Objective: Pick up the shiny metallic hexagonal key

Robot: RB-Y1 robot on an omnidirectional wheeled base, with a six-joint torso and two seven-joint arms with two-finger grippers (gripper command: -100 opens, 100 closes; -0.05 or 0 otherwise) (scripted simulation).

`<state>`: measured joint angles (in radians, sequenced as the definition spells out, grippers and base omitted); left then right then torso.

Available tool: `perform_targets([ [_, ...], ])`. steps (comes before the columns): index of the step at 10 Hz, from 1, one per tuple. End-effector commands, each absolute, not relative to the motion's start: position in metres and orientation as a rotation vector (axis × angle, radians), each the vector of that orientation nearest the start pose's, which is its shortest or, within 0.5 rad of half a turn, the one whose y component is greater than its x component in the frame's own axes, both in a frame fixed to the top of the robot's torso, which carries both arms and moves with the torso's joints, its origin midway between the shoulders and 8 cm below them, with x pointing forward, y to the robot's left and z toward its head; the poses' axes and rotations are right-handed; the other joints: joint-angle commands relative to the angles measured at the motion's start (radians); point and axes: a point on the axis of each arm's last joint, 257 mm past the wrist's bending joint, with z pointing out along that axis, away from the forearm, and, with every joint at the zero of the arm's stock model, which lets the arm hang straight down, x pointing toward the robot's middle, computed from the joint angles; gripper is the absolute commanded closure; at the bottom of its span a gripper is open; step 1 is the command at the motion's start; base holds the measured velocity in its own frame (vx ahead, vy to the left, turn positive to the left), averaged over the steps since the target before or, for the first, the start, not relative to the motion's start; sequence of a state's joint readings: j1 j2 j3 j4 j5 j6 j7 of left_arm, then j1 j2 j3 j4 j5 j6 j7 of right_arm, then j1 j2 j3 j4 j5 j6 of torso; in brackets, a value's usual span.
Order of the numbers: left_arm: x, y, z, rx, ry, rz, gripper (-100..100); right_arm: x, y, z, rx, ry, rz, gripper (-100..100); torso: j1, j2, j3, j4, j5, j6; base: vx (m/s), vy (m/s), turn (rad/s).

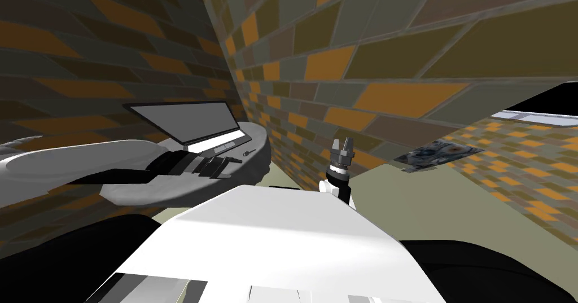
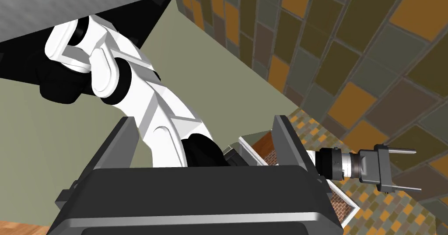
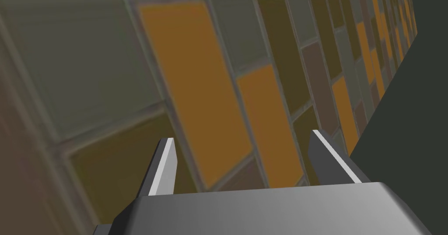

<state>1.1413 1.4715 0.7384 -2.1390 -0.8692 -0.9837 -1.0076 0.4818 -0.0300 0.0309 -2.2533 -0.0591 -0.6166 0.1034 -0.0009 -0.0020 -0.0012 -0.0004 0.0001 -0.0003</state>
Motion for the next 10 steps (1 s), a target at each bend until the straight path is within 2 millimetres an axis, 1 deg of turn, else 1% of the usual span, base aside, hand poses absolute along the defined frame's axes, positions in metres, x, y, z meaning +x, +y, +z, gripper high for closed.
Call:
perform_targets([
  [1, 0.223, 0.326, -0.173, 2.332, 0.84, -0.016, -100, 0.33, -0.27, 0.039, 0.559, 0.547, 1.301, 0, 0.0, 0.0, 0.0, 0.0, 0.0, 0.0, 0.02, 0.007, -0.078],
  [2, 0.22, 0.338, -0.177, 2.429, 0.762, -0.009, -100, 0.33, -0.27, 0.039, 0.559, 0.547, 1.301, 0, 0.0, 0.0, 0.0, 0.0, 0.0, -0.001, 0.031, 0.006, -0.136],
  [4, 0.221, 0.335, -0.178, 2.456, 0.731, -0.03, -100, 0.33, -0.27, 0.039, 0.559, 0.547, 1.301, 0, 0.001, -0.001, 0.0, 0.0, 0.0, -0.001, 0.018, 0.012, -0.035],
  [5, 0.219, 0.346, -0.182, 2.55, 0.639, -0.033, -100, 0.33, -0.27, 0.039, 0.559, 0.547, 1.301, 0, 0.0, 0.0, 0.0, 0.0, 0.0, -0.001, 0.02, 0.004, -0.143],
  [6, 0.22, 0.344, -0.182, 2.566, 0.618, -0.047, -100, 0.33, -0.27, 0.039, 0.559, 0.547, 1.301, 0, 0.0, 0.0, 0.0, 0.0, 0.0, 0.0, 0.019, 0.01, -0.076],
  [7, 0.22, 0.355, -0.185, 2.647, 0.529, -0.049, -100, 0.33, -0.27, 0.039, 0.559, 0.547, 1.301, 0, 0.0, 0.0, 0.0, 0.0, 0.0, -0.001, 0.027, 0.012, -0.095],
  [8, 0.221, 0.352, -0.186, 2.663, 0.502, -0.066, -100, 0.33, -0.27, 0.039, 0.559, 0.547, 1.301, 0, 0.0, 0.0, 0.0, 0.0, 0.0, 0.0, 0.024, 0.012, -0.08],
  [9, 0.221, 0.363, -0.188, 2.734, 0.413, -0.071, -100, 0.33, -0.27, 0.039, 0.559, 0.547, 1.301, 0, 0.0, 0.0, 0.0, 0.0, 0.0, -0.001, 0.025, 0.008, -0.137],
  [10, 0.223, 0.36, -0.188, 2.749, 0.382, -0.088, -100, 0.33, -0.27, 0.039, 0.559, 0.547, 1.301, 0, 0.0, -0.001, 0.0, 0.0, 0.0, 0.0, 0.019, 0.011, -0.058],
])
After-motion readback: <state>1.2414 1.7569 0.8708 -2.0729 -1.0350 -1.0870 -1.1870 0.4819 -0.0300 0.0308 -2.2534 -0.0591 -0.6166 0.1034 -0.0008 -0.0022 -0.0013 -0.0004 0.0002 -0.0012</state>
